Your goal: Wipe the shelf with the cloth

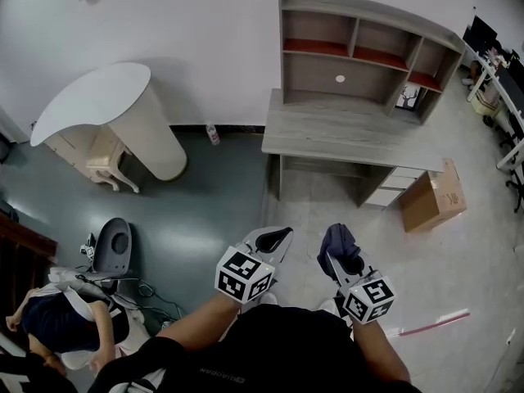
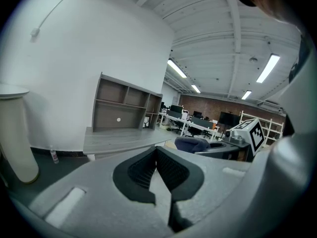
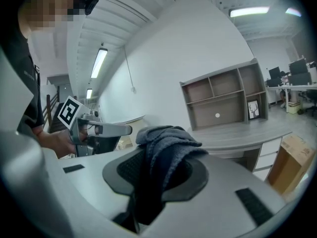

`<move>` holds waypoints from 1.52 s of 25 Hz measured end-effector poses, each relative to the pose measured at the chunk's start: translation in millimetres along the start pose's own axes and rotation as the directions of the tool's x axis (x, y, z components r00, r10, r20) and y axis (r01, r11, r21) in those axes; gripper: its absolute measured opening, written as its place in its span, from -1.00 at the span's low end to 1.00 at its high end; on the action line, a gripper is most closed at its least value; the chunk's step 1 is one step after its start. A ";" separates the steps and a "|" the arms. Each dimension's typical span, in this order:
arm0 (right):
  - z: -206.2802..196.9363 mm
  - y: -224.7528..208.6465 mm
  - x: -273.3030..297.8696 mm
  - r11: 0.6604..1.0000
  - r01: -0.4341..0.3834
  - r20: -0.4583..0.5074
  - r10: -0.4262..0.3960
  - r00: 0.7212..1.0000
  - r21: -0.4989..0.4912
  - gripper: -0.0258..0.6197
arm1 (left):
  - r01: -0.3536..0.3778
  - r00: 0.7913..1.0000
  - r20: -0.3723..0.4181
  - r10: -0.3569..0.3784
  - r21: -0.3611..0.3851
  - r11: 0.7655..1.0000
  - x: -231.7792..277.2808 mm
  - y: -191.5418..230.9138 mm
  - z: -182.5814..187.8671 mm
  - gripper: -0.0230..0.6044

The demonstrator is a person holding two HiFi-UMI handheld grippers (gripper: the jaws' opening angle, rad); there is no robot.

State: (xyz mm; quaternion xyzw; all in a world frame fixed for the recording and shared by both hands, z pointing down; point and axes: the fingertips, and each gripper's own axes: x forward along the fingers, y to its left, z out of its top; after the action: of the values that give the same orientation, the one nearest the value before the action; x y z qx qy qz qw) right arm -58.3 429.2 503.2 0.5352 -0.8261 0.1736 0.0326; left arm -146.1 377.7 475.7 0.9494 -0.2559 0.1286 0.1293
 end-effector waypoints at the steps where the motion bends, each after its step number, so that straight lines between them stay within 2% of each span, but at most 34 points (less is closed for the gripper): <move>1: -0.9 1.7 3.2 1.000 0.014 0.002 -0.014 1.000 0.008 -0.62 | 0.009 1.000 -0.003 -0.009 -0.001 1.000 -2.1 3.3 -1.8 -0.90; 7: -7.8 15.8 17.4 0.996 0.072 0.001 -0.072 0.997 0.056 -0.62 | 0.051 0.998 -0.024 -0.051 0.012 0.999 -13.8 23.0 -9.5 -0.90; 14: -10.2 14.4 27.2 0.992 0.105 -0.027 -0.104 0.994 0.064 -0.62 | 0.025 1.000 -0.009 -0.025 -0.007 1.000 -14.8 56.2 -3.4 -0.90; 21: 1.6 -5.4 52.6 0.995 0.086 -0.014 -0.085 0.996 0.059 -0.61 | 0.022 1.000 -0.022 -0.023 -0.011 1.000 5.4 65.1 -1.3 -0.90; 29: 41.0 -65.5 94.6 0.998 0.033 0.019 -0.034 0.999 0.057 -0.61 | -0.012 1.000 -0.029 0.012 -0.006 1.000 63.4 90.3 29.8 -0.90; 38: 83.2 -151.1 131.6 0.998 -0.044 0.020 0.043 0.999 0.038 -0.61 | -0.036 0.999 -0.010 0.035 -0.068 0.997 153.9 110.0 74.8 -0.90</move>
State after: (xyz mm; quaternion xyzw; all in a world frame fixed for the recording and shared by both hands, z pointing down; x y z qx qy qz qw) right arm 32.0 232.1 494.7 0.5192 -0.8343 0.1849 0.0108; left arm -61.2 192.8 473.4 0.9391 -0.2764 0.1263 0.1606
